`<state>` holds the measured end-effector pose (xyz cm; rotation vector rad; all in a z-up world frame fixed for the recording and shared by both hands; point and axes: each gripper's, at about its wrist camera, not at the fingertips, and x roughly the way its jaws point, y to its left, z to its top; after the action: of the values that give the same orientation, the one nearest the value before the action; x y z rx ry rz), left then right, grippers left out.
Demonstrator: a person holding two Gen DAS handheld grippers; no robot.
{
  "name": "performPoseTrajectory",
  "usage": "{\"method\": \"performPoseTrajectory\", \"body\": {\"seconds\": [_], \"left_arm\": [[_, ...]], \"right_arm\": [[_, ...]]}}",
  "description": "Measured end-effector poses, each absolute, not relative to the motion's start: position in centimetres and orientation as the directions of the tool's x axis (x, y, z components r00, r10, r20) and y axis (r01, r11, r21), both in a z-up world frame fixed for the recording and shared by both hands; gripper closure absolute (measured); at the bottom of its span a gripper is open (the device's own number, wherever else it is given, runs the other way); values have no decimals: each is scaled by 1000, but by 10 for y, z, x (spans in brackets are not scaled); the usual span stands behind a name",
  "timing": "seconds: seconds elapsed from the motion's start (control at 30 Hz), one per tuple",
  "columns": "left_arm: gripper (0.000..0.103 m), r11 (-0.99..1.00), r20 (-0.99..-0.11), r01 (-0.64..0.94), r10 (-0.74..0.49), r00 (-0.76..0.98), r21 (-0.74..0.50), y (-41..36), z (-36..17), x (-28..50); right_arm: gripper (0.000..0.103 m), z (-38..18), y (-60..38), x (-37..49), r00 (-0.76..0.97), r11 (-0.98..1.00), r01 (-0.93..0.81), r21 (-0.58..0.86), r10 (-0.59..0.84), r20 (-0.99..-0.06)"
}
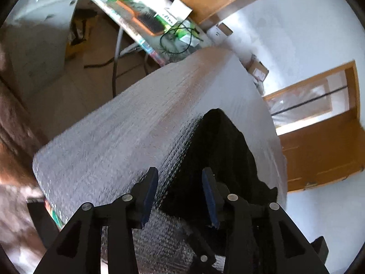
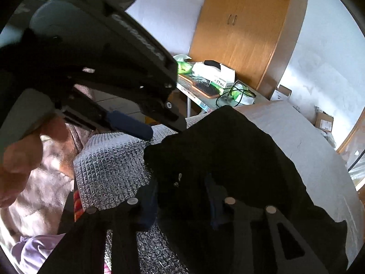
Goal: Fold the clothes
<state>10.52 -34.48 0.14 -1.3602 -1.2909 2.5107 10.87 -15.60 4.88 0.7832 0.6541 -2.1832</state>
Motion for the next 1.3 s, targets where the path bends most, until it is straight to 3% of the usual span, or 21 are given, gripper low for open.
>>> {"method": "performPoseTrajectory", "body": {"seconds": [0.1,0.23,0.6,0.67,0.8,0.9,1.03,1.3], "left_arm": [[44,-640,-670,325,420,-612,-697,-344,1,95],[44,-577,-638,325,498,-588,-750,-347,-7,86],[45,-589,-645,297,561,-518,-751,-334,-8,67],[47,-574,-634,298,572,-520,-762,-335,-9,63],[64,-585,-642,298,565,-517,-755,-332,-10,54],[68,-582,-643,305,559,-522,-754,-333,-12,53],[81,-595,-649,301,541,-535,-745,-333,-7,54],[82,-691,-649,206,474,-596,-693,-318,31,64]], "right_arm": [[75,51,-151,107,-557,-626,757,-190,-465,-688],[80,55,-144,106,-557,-634,756,-164,-490,-671],[84,67,-130,113,-591,-651,745,-145,-544,-596],[85,69,-127,114,-591,-654,745,-132,-555,-586],[85,67,-122,116,-585,-657,745,-113,-563,-584],[85,67,-119,119,-592,-663,741,-111,-565,-575],[86,69,-118,118,-590,-669,737,-95,-569,-573],[86,84,-106,112,-586,-693,721,-8,-603,-541]]}}
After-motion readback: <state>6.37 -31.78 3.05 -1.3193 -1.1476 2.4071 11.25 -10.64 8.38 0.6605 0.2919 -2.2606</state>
